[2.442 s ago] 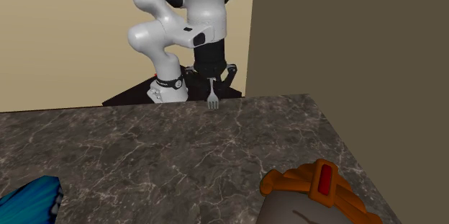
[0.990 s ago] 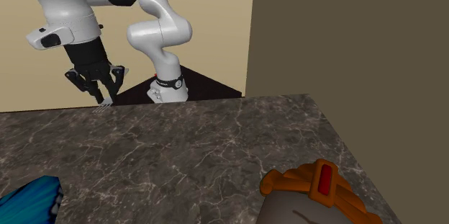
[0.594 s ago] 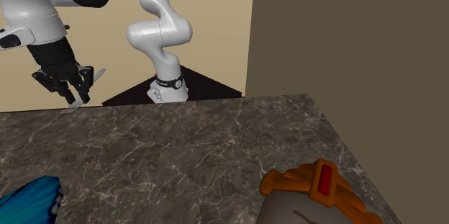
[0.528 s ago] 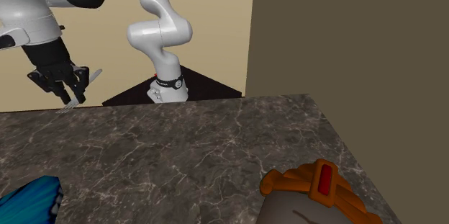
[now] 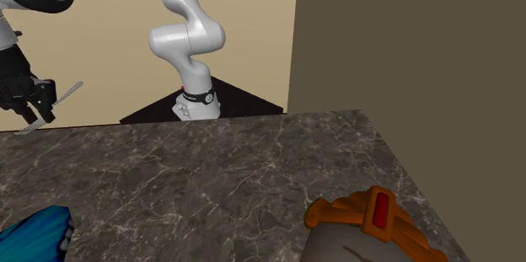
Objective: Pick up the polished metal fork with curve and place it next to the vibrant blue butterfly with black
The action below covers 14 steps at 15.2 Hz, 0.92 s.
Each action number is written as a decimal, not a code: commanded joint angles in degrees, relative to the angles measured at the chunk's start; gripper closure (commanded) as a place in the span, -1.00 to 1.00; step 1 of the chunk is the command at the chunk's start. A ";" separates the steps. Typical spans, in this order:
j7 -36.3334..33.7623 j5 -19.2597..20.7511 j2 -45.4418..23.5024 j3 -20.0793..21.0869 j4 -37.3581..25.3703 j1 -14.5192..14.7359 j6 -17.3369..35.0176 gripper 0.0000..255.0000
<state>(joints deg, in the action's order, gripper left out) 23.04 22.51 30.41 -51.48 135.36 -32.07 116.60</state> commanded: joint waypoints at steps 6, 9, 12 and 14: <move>6.98 -2.03 -5.66 -8.75 -4.11 3.45 2.85 1.00; 7.41 -2.25 -6.77 -10.35 -2.65 4.18 5.41 1.00; 7.96 -2.64 -8.07 -12.15 -1.29 5.15 8.02 1.00; 8.42 -3.03 -9.04 -13.48 -0.43 5.95 9.80 1.00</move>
<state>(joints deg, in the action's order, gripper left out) 31.21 19.66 21.89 -64.20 134.37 -26.53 125.31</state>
